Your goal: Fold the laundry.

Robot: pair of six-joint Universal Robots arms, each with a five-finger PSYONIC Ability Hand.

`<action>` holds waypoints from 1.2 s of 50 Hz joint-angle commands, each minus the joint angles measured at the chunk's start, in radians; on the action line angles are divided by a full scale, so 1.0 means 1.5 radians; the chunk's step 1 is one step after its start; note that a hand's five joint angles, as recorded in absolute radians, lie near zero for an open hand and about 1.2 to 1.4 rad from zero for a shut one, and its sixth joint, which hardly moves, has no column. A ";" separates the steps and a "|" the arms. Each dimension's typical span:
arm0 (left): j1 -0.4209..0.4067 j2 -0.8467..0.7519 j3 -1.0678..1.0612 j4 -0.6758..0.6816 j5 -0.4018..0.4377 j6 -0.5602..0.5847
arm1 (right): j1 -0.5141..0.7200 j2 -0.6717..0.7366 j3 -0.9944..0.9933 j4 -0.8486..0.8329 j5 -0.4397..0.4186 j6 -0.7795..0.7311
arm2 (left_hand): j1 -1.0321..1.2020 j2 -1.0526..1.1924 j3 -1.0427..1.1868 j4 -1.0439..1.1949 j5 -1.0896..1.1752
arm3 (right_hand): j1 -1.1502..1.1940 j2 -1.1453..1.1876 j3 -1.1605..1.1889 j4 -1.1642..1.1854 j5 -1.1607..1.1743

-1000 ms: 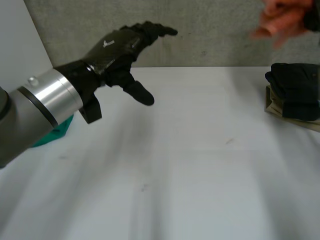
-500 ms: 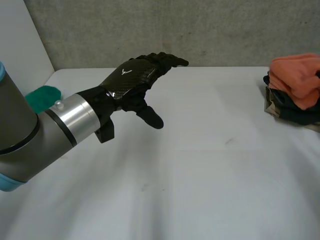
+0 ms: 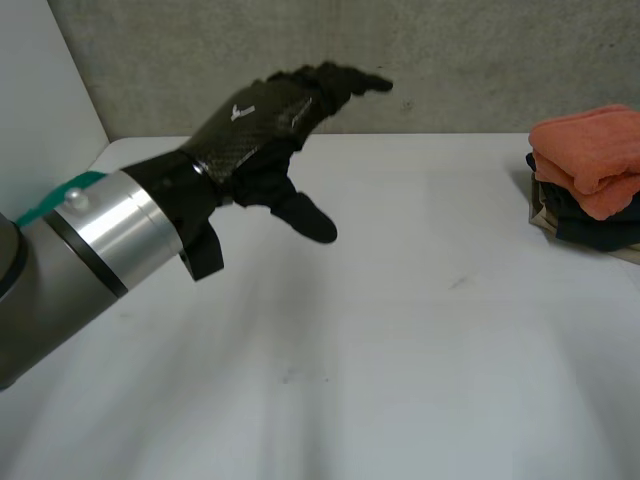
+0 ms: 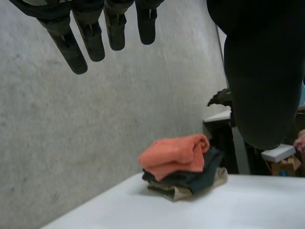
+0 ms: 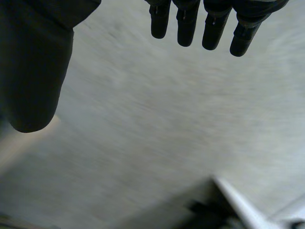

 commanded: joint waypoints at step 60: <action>0.270 -0.263 0.163 0.208 -0.288 0.212 | 0.460 -0.133 0.494 -0.271 -0.134 0.045 | 0.806 0.794 0.789 0.796 0.781 | -0.034 -0.024 -0.023 -0.025 -0.032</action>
